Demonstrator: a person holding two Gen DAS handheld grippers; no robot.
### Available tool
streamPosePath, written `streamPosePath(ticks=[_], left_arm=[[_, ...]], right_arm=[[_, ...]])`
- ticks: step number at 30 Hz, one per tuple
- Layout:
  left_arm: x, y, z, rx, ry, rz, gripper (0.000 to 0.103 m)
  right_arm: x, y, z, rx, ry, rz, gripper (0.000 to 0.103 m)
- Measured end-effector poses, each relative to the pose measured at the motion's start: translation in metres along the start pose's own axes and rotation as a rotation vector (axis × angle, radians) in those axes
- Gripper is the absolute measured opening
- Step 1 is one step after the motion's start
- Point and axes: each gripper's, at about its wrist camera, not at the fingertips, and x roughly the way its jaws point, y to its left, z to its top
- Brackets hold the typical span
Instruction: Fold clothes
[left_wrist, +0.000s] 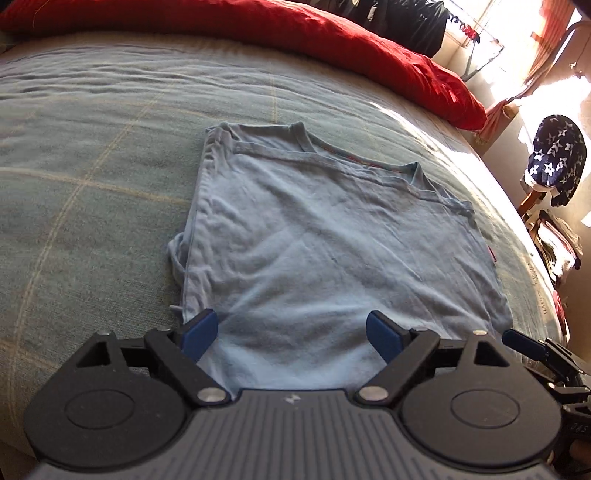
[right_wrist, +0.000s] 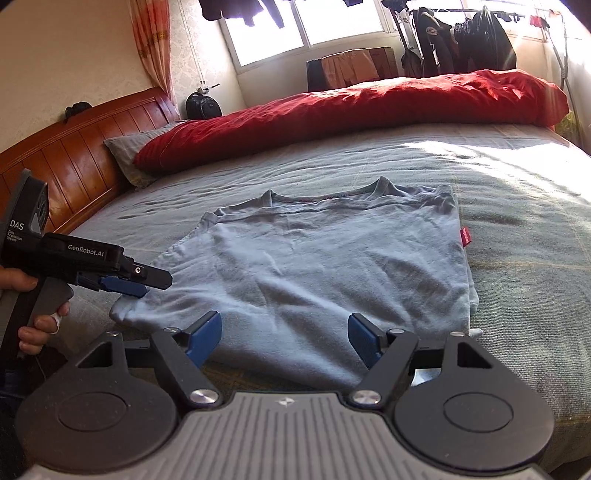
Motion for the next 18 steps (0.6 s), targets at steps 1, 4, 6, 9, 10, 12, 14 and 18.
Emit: streamPosePath(ticks=[1, 4, 6, 9, 10, 12, 14, 18], left_arm=[[-0.002, 0.004, -0.003, -0.015, -0.001, -0.010, 0.087], [-0.015, 0.002, -0.001, -0.013, -0.022, -0.011, 0.088], [-0.023, -0.003, 0.001, 0.004, -0.041, -0.017, 0.088], [-0.024, -0.017, -0.003, 0.035, -0.034, -0.053, 0.088], [-0.023, -0.022, -0.005, 0.045, -0.025, -0.067, 0.088], [-0.020, -0.031, -0.009, 0.066, -0.009, -0.094, 0.088], [-0.015, -0.038, -0.017, 0.082, 0.018, -0.123, 0.088], [-0.009, -0.036, -0.029, 0.078, 0.061, -0.136, 0.089]], right_arm=[[-0.001, 0.003, 0.000, -0.010, 0.001, -0.004, 0.079], [-0.002, 0.009, 0.000, -0.033, 0.005, -0.014, 0.079], [-0.002, 0.011, 0.000, -0.033, 0.009, -0.010, 0.079], [0.001, 0.017, 0.002, -0.056, 0.022, -0.011, 0.079], [0.005, 0.021, 0.003, -0.073, 0.029, -0.017, 0.079], [0.013, 0.026, 0.006, -0.098, 0.037, -0.029, 0.079], [0.024, 0.031, 0.007, -0.130, 0.045, -0.046, 0.079], [0.046, 0.034, -0.001, -0.210, 0.096, -0.135, 0.080]])
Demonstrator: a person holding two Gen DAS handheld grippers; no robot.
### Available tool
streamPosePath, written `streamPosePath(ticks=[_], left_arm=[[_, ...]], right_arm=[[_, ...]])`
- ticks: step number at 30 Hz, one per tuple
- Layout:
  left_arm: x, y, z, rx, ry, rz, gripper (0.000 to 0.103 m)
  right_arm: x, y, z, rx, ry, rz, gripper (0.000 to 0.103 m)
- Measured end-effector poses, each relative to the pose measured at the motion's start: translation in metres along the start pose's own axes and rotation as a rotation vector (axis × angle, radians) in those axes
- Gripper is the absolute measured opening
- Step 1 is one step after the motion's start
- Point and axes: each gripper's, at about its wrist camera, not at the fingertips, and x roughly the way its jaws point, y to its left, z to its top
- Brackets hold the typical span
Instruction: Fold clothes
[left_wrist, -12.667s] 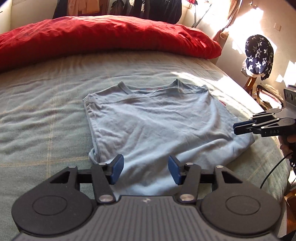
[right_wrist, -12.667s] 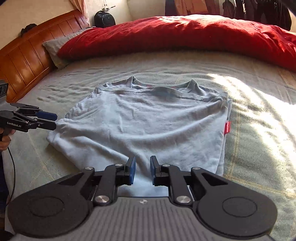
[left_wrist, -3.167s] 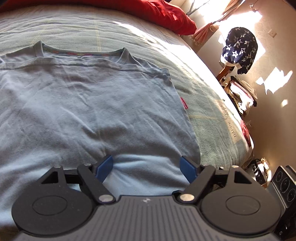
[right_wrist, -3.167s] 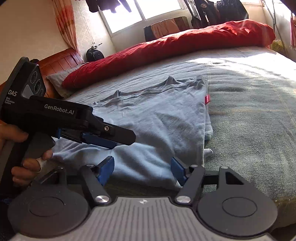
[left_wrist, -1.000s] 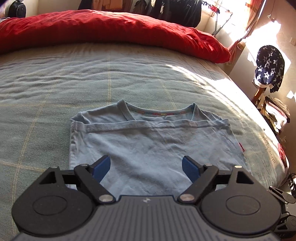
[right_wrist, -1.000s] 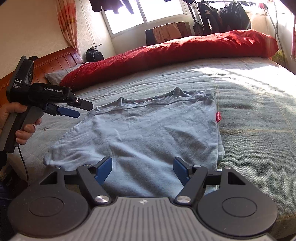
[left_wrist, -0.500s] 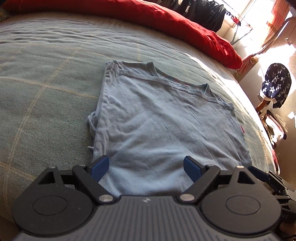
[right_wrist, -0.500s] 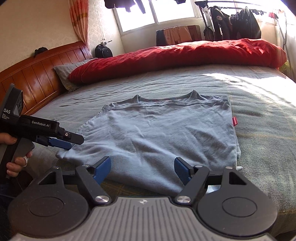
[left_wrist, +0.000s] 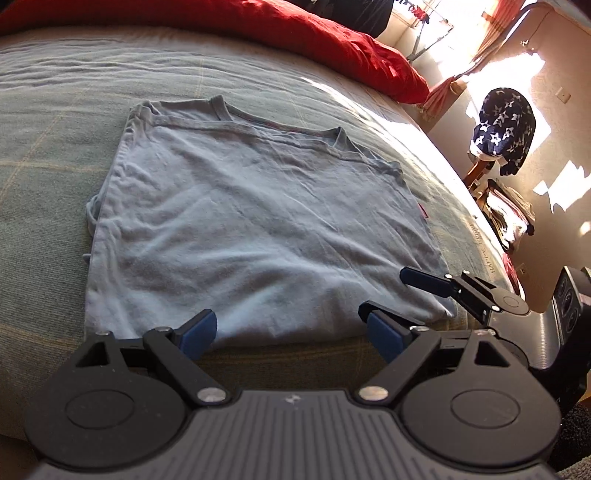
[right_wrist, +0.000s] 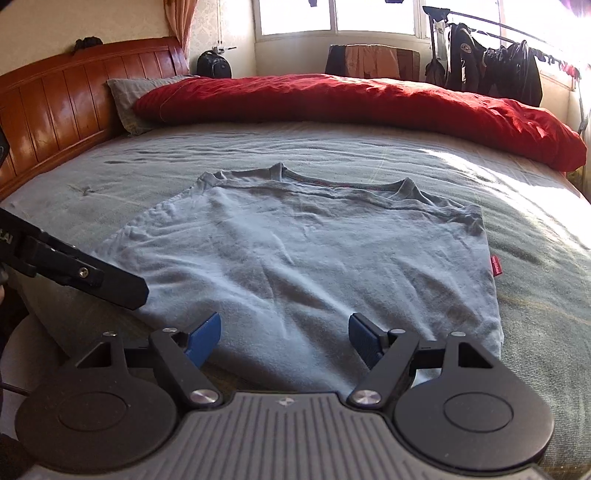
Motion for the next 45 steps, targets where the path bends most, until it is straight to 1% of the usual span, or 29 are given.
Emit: streamPosePath(ticks=[1, 2, 3, 7, 10, 14, 16, 19, 27, 28, 29, 32, 35, 39, 45], left_arm=[[0.001, 0.002, -0.002, -0.007, 0.010, 0.008, 0.088], [0.003, 0.004, -0.004, -0.014, 0.020, 0.016, 0.088], [0.002, 0.007, -0.006, -0.021, 0.024, 0.008, 0.088], [-0.006, 0.010, -0.004, -0.030, 0.003, -0.007, 0.088], [-0.006, 0.006, 0.004, -0.010, -0.017, 0.012, 0.088], [-0.002, -0.008, 0.006, 0.051, -0.024, 0.037, 0.088], [-0.002, -0.008, 0.007, 0.057, -0.026, 0.043, 0.089], [-0.003, -0.007, 0.007, 0.062, -0.029, 0.053, 0.089], [-0.004, -0.004, 0.010, 0.078, -0.036, 0.078, 0.089], [-0.003, -0.002, 0.010, 0.080, -0.033, 0.097, 0.089], [-0.002, 0.000, 0.010, 0.078, -0.029, 0.120, 0.089], [0.001, 0.011, 0.005, 0.038, -0.005, 0.154, 0.089], [-0.003, 0.016, 0.001, 0.017, -0.005, 0.143, 0.089], [-0.014, 0.013, 0.004, 0.042, -0.041, 0.152, 0.089], [-0.012, 0.025, 0.005, 0.010, -0.041, 0.152, 0.090]], right_arm=[[0.002, 0.002, -0.005, -0.020, 0.009, -0.023, 0.080], [0.002, 0.002, -0.008, -0.028, 0.011, -0.019, 0.081], [-0.001, 0.001, -0.011, -0.024, 0.010, -0.013, 0.083], [-0.016, -0.008, -0.013, 0.020, -0.010, -0.011, 0.083], [-0.023, -0.019, -0.009, 0.050, -0.035, -0.033, 0.083], [-0.015, -0.032, -0.010, 0.077, 0.005, -0.059, 0.083], [-0.011, -0.038, -0.016, 0.111, 0.028, -0.043, 0.084], [-0.012, -0.041, -0.018, 0.128, 0.025, -0.032, 0.085], [-0.016, -0.042, -0.011, 0.149, 0.019, -0.029, 0.085], [-0.016, -0.043, -0.010, 0.152, 0.019, -0.033, 0.085], [-0.016, -0.043, -0.009, 0.152, 0.020, -0.041, 0.085], [-0.017, -0.045, -0.009, 0.159, 0.016, -0.049, 0.085], [-0.015, -0.047, -0.011, 0.177, 0.024, -0.048, 0.085], [-0.015, -0.045, -0.012, 0.175, 0.027, -0.040, 0.085], [-0.019, -0.040, -0.011, 0.165, 0.021, -0.039, 0.085]])
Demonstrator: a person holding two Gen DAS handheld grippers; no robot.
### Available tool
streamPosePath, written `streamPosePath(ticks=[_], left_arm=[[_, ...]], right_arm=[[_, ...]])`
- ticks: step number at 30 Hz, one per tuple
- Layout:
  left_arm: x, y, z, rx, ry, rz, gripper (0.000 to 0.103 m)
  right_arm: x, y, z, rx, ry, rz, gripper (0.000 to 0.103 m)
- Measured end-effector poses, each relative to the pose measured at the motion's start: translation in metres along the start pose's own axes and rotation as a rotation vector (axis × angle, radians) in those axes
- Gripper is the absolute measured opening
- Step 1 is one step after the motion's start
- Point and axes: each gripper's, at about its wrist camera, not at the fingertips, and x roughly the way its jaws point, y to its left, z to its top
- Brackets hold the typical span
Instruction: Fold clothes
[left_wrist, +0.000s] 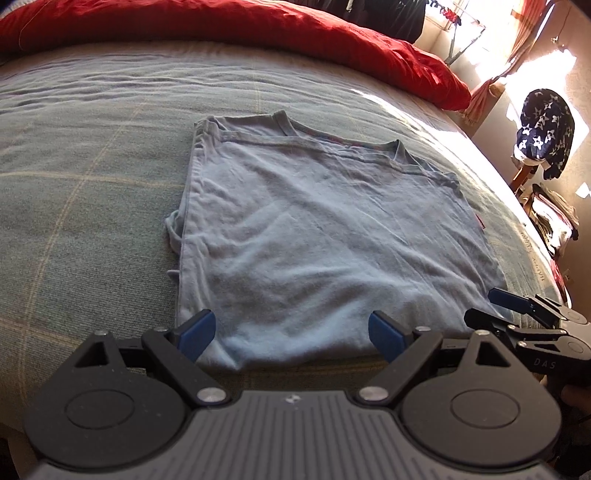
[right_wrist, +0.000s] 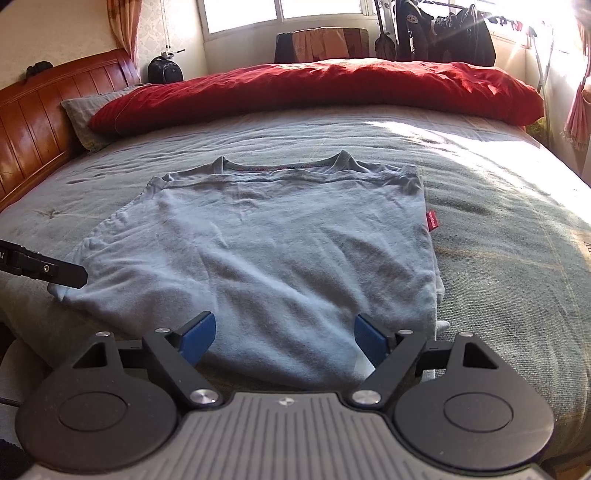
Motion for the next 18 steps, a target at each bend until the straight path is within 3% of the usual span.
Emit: streamPosePath(ticks=[2, 9, 15, 18], left_arm=[[0.002, 0.005, -0.003, -0.016, 0.007, -0.004, 0.090], [-0.013, 0.013, 0.010, -0.023, -0.078, -0.038, 0.090], [0.003, 0.024, 0.016, -0.002, -0.022, -0.021, 0.090], [-0.012, 0.027, 0.024, 0.016, -0.063, -0.023, 0.090]], right_arm=[[0.000, 0.002, 0.000, -0.005, 0.005, -0.004, 0.085], [-0.001, 0.016, 0.001, -0.027, 0.008, 0.008, 0.086], [-0.003, 0.028, 0.000, -0.064, 0.022, 0.012, 0.086], [-0.007, 0.032, -0.001, -0.078, 0.013, 0.015, 0.088]])
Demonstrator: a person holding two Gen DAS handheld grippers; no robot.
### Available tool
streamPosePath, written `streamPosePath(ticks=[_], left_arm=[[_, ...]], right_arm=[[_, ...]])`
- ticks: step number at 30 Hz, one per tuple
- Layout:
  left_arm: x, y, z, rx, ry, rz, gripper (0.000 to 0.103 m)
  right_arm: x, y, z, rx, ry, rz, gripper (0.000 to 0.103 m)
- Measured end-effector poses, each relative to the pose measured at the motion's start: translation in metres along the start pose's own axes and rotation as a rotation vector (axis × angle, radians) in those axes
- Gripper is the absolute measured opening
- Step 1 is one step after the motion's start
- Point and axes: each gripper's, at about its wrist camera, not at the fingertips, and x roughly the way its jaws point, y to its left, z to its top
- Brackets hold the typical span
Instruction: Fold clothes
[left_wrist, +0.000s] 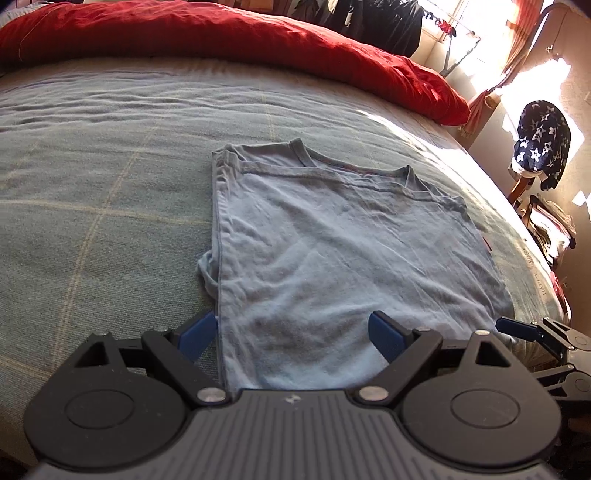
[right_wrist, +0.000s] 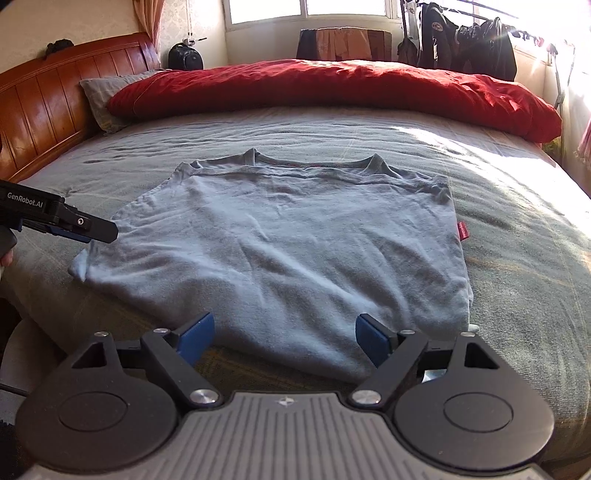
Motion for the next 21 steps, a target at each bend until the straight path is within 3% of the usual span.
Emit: streamPosePath(ticks=[7, 11, 13, 14, 21], left_arm=[[0.004, 0.007, 0.024, -0.031, -0.005, -0.155, 0.090], [0.033, 0.003, 0.040, 0.005, 0.042, -0.144, 0.090], [0.048, 0.009, 0.042, -0.018, 0.092, -0.086, 0.089], [0.046, 0.011, 0.041, -0.027, 0.087, -0.078, 0.083], [-0.007, 0.018, 0.030, -0.033, -0.011, -0.065, 0.084]], right_arm=[[0.006, 0.014, 0.004, -0.023, 0.008, 0.022, 0.089], [0.006, 0.021, 0.004, -0.038, 0.013, 0.024, 0.089], [0.003, 0.023, 0.003, -0.046, 0.008, 0.017, 0.089], [0.001, 0.022, 0.004, -0.050, 0.003, 0.018, 0.089], [-0.002, 0.032, 0.019, -0.164, -0.037, 0.043, 0.089]])
